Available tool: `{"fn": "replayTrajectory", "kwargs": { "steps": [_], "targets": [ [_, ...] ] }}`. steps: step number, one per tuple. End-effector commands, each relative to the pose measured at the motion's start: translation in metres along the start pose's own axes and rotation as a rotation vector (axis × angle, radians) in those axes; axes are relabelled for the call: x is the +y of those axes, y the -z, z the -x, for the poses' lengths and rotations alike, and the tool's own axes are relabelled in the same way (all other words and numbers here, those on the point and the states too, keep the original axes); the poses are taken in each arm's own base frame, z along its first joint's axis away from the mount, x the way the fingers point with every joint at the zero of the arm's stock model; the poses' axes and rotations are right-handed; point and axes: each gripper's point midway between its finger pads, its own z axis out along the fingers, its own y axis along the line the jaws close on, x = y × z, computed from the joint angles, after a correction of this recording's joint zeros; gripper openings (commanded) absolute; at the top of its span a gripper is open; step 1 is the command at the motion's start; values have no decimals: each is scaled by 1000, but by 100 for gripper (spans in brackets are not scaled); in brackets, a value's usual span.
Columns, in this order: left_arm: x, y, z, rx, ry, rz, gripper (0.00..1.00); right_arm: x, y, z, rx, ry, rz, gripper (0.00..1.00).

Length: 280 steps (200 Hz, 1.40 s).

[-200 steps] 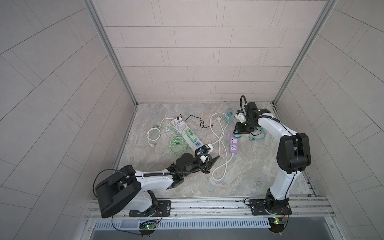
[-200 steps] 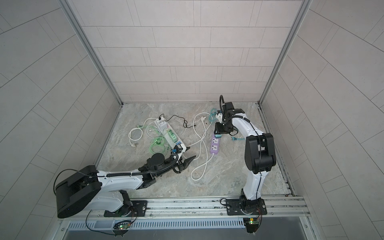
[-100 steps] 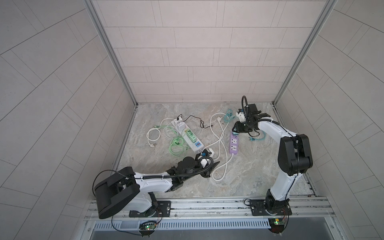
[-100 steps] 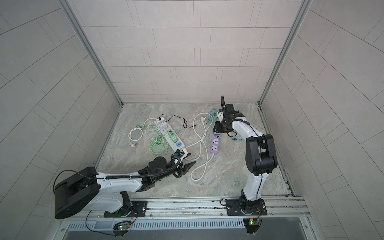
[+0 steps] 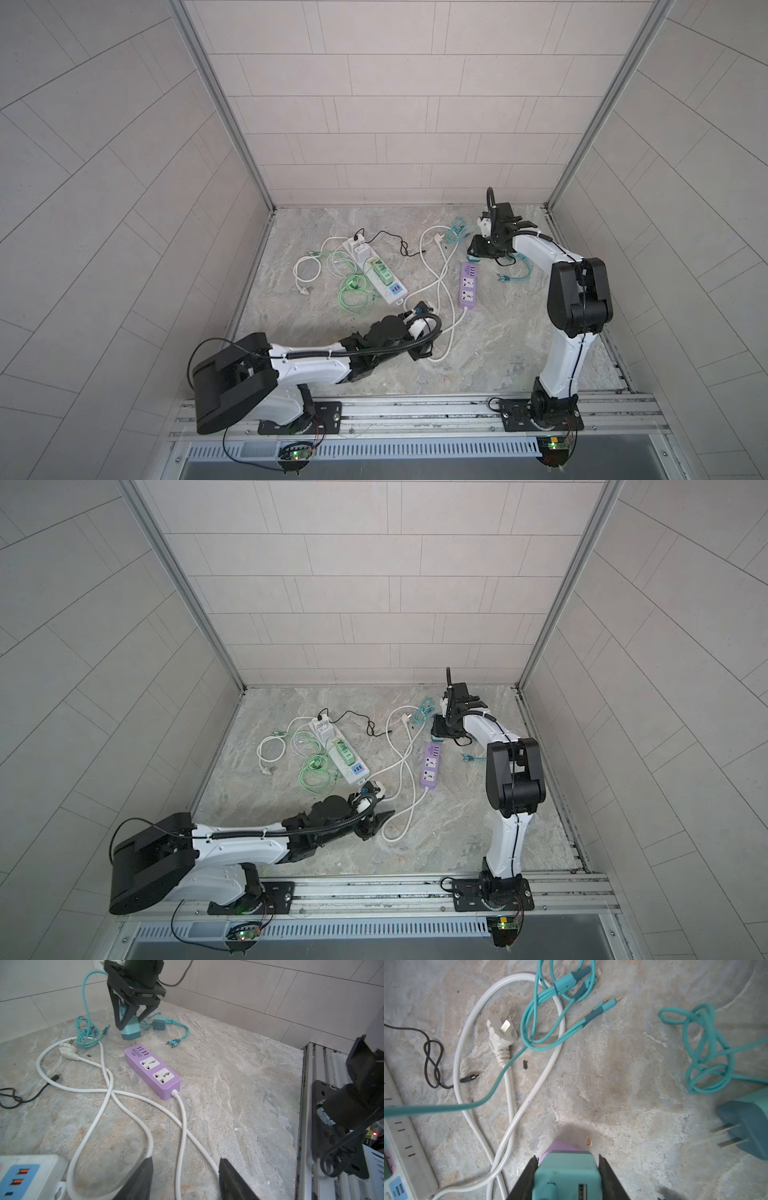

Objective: Insert the plug
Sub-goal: 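Carry the teal charger toward the purple strip with right gripper while left arm withdraws, then align the teal charger above the purple strip socket while left gripper approaches the strip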

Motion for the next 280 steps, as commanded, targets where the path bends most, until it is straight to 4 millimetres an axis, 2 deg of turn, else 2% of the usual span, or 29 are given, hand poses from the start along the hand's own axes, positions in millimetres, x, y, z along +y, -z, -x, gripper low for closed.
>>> {"fn": "replayTrajectory", "kwargs": {
  "steps": [1, 20, 38, 56, 77, 112, 123, 144, 167, 185, 219, 246, 259, 280],
  "targets": [
    [-6, -15, -11, 114, 15, 30, 54, -2, -2, 4, 1, -20, -4, 15],
    [-15, -32, -14, 163, 61, 22, 51, -5, -6, 3, 6, -23, -6, 15],
    [-29, -48, -23, 223, 88, -17, 44, -7, -9, 3, 10, -30, 0, 15],
    [-45, -63, -32, 258, 118, -64, 43, -8, -13, 5, 10, -31, 1, 15],
    [-48, -76, -40, 272, 176, -65, 42, -8, -18, 5, 19, -35, 7, 14],
    [-43, -91, -53, 324, 265, -41, 38, -8, -19, -8, 42, -41, 16, 14],
    [-37, -92, -59, 346, 286, -23, 37, -6, -16, -15, 46, -46, 30, 14],
    [-12, -92, -74, 392, 369, 30, 35, -2, -8, -29, 44, -54, 53, 14],
    [21, -82, -92, 466, 512, 98, 31, -3, -3, -52, 73, -66, 52, 14],
    [40, -73, -102, 511, 544, 149, 29, 1, 3, -68, 79, -61, 56, 14],
    [78, -56, -116, 524, 573, 248, 24, 9, 24, -98, 76, -54, 64, 14],
    [104, -42, -116, 493, 564, 313, 23, 12, 37, -128, 96, -24, 13, 14],
    [109, -37, -111, 485, 545, 329, 23, 5, 46, -129, 67, 1, -46, 14],
    [105, -33, -100, 463, 528, 301, 23, -4, 65, -114, -18, 21, -115, 14]
  ]
}}
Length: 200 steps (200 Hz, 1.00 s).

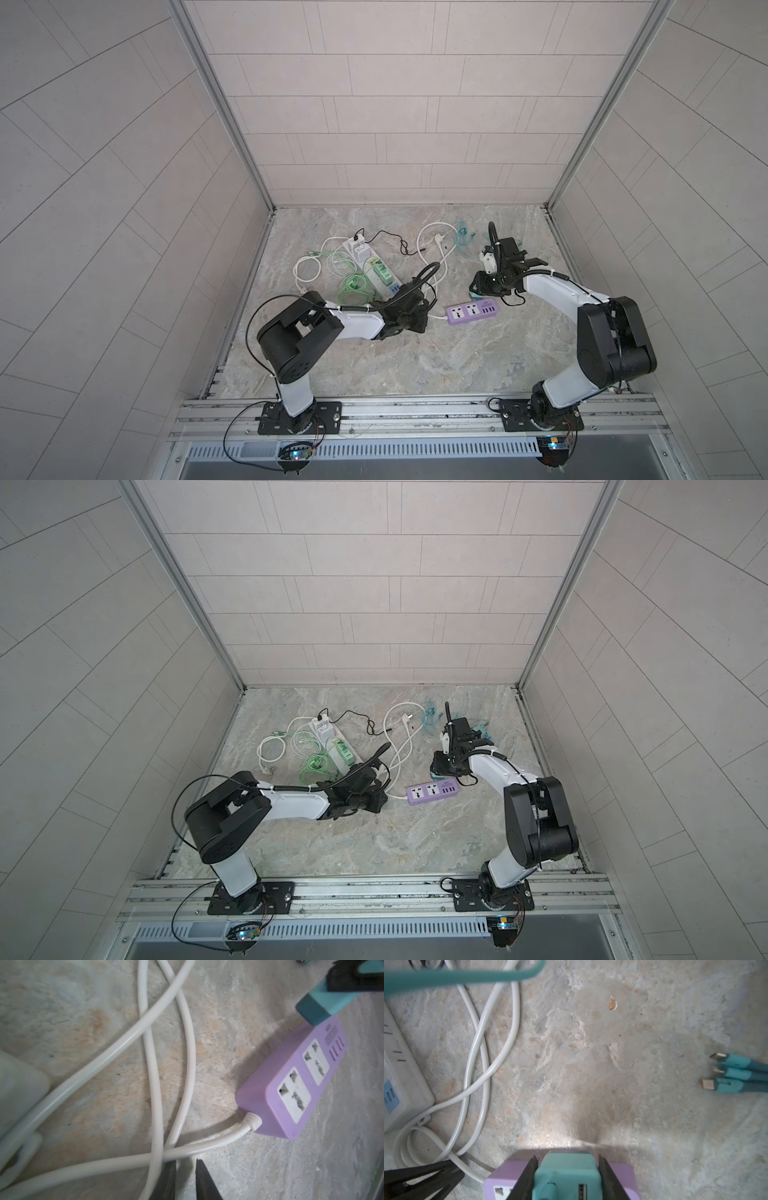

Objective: Insert the plug
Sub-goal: 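Align the teal charger above the purple strip socket while left gripper approaches the strip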

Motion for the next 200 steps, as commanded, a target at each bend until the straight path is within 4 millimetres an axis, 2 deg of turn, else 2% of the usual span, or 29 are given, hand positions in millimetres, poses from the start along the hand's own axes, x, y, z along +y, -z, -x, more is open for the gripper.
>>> {"fn": "replayTrajectory", "kwargs": {
  "steps": [1, 33, 54, 73, 89, 115, 164, 200],
  "targets": [
    [17, 12, -2, 0, -23, 69, 23, -17, 25, 15, -94, 11, -113, 14],
    [1, 22, 1, -21, -28, 4, 24, 0, 46, 34, -151, 7, -69, 14],
    [-9, 29, 5, -42, -40, -33, 27, 11, 51, 26, -136, 23, -76, 14],
    [-28, 35, 10, -79, -66, -109, 30, 19, 53, 16, -151, 41, -107, 14],
    [-42, 40, 14, -102, -85, -148, 34, 26, 50, 7, -149, 52, -97, 14],
    [-57, 49, 17, -133, -125, -173, 35, 32, 46, -6, -137, 81, -107, 14],
    [-65, 64, 20, -178, -120, -200, 36, 41, 26, -26, -96, 127, -109, 13],
    [-60, 70, 18, -195, -119, -189, 36, 49, 25, -29, -107, 155, -99, 13]
  ]
}}
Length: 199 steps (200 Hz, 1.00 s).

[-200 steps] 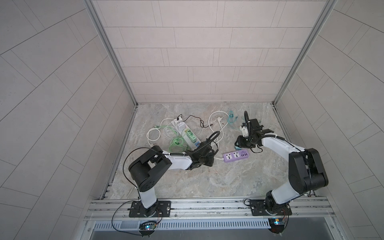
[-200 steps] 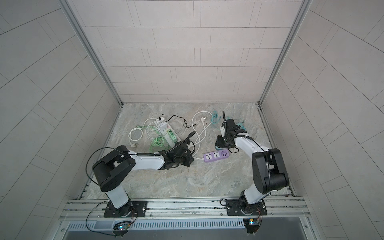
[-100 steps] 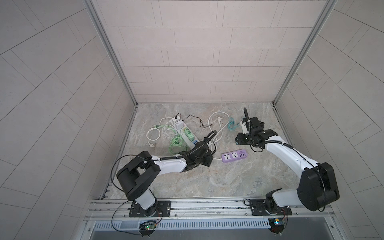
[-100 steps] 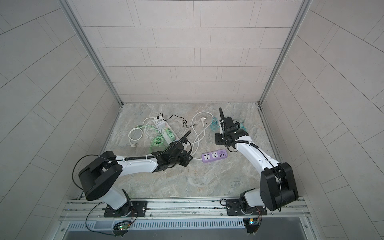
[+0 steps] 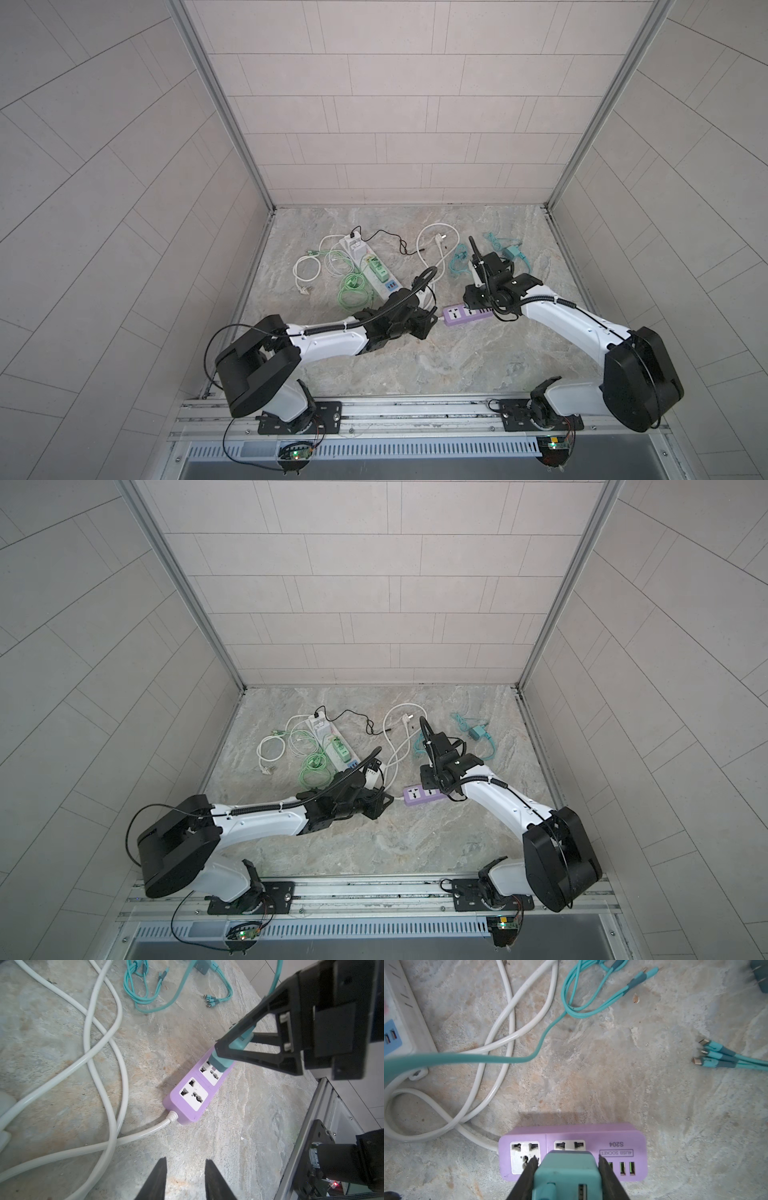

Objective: Insert the plug
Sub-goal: 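Align the teal charger above the purple strip socket while left gripper approaches the strip, then lower the held teal charger into the purple strip socket with right gripper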

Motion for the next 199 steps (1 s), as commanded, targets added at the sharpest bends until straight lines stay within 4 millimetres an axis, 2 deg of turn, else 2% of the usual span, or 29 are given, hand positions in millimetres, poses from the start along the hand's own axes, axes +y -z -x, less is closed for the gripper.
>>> {"fn": "replayTrajectory", "kwargs": {
  "steps": [1, 52, 119, 166, 199],
  "targets": [
    [-1, 6, 3, -34, -8, 1, 36, 2, 1, 5, -33, -1, -11, 13],
    [-4, 12, 6, -60, -10, -20, 36, 3, 0, 5, -58, 40, -17, 13],
    [-4, 18, 7, -80, -22, -27, 36, 8, -15, -8, -19, 76, 17, 12],
    [-6, 20, 9, -88, -26, -34, 36, -4, -19, -19, -8, 86, -38, 11],
    [-8, 22, 12, -97, -33, -37, 35, -11, -15, -22, -20, 83, -65, 11]
  ]
}}
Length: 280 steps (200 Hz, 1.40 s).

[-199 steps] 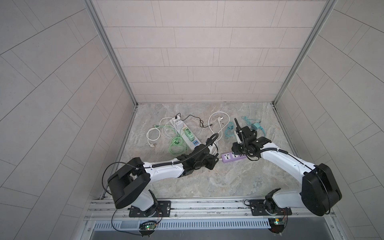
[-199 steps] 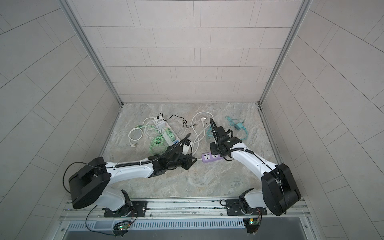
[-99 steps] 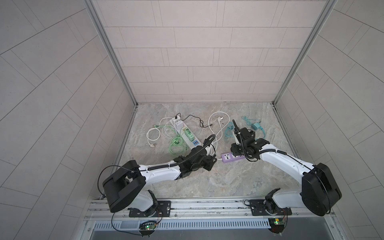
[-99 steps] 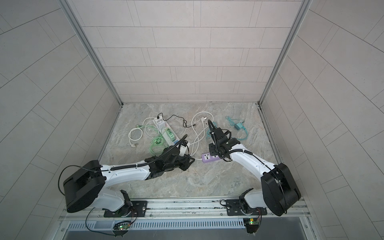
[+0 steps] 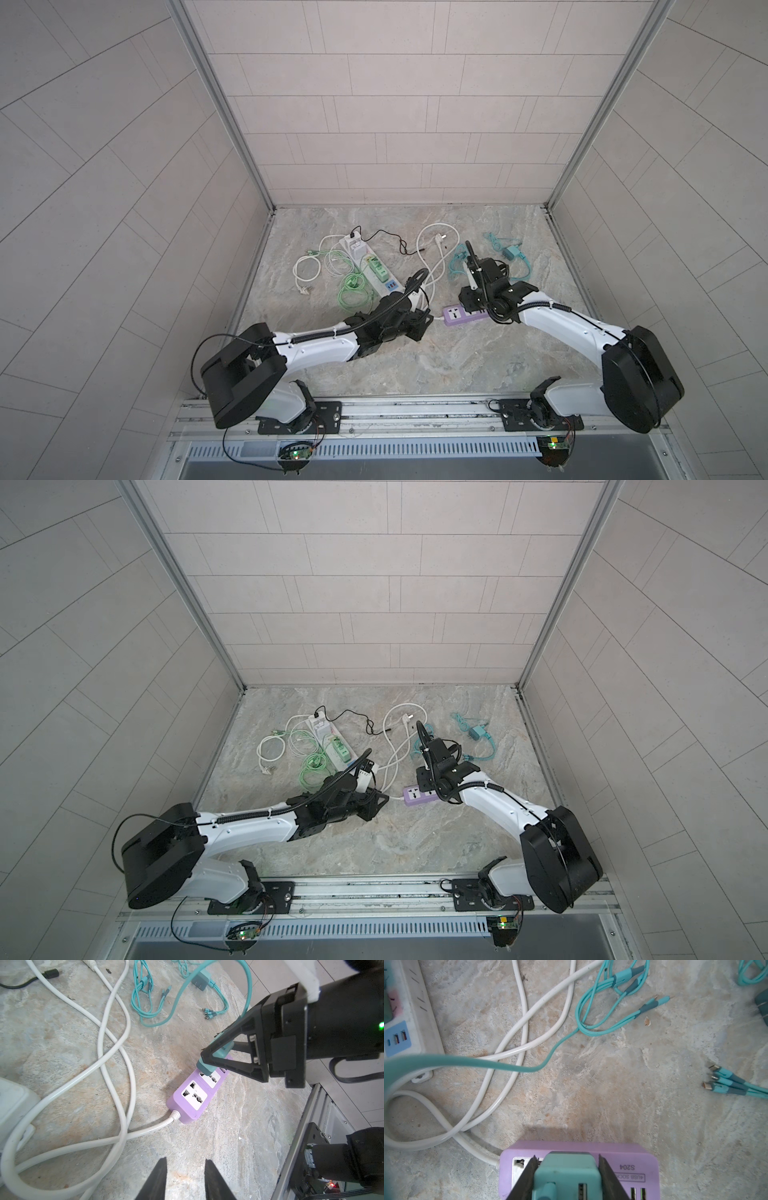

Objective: Insert the plug
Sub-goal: 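Lower the held teal charger into the purple strip socket with right gripper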

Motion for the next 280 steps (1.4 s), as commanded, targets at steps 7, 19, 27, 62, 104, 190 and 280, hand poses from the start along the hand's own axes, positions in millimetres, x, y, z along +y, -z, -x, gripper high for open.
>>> {"fn": "replayTrajectory", "kwargs": {
  "steps": [7, 19, 27, 62, 104, 190, 280],
  "targets": [
    [-6, 7, 10, -43, -26, -21, 35, -17, 3, -28, 66, 14, -78, 11],
    [-7, 7, 10, -44, -27, -22, 35, -18, 7, -26, 56, 15, -76, 11],
    [-7, 7, 10, -44, -26, -22, 35, -18, 8, -25, 52, 21, -77, 11],
    [-9, 7, 12, -46, -26, -31, 35, -17, 3, -29, 66, 23, -72, 11],
    [-10, 9, 13, -52, -29, -33, 35, -1, -6, -27, 65, 27, 6, 11],
    [-9, 13, 14, -57, -42, -30, 35, -12, -4, -46, 98, 36, -43, 10],
    [-11, 38, 47, -183, -103, 13, 35, -5, -3, -60, 48, -33, -112, 11]
  ]
}}
